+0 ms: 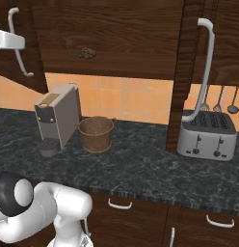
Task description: Open the cabinet, pick up the bread from the cabinet and place it in the basket. Then move the basket to the dining counter.
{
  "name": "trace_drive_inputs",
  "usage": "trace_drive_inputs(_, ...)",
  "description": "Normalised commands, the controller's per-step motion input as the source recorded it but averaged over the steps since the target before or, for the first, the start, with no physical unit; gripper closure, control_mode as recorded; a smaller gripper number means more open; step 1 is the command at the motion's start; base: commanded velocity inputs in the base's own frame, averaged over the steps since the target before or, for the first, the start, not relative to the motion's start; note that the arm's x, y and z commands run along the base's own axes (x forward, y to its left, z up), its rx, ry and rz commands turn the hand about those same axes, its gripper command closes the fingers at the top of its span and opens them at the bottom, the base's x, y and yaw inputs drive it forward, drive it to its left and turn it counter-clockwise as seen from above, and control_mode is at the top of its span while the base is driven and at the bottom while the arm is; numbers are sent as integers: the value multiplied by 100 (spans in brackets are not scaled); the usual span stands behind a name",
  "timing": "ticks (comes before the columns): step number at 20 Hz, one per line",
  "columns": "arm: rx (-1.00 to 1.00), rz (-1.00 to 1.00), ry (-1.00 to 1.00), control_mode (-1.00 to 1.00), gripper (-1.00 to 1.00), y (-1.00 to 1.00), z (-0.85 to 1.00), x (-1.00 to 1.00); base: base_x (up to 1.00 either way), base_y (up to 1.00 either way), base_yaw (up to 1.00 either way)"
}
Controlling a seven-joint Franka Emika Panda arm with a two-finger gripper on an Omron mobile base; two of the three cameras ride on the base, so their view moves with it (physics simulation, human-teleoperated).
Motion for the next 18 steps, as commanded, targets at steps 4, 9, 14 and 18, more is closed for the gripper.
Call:
trace_drive_inputs(4, 0, -13, 0, -100, 100, 79, 0, -100, 0, 0, 0)
trace_drive_inputs(9, 0, -19, 1, -100, 100, 53, 0, -79, 0, 0, 0)
trace_drive_inputs(14, 0, -13, 0, -100, -100, 12, 0, -26, 0, 0, 0)
trace_drive_inputs(18, 0, -7, 0, -100, -100, 22, 0, -19, 0, 0, 0)
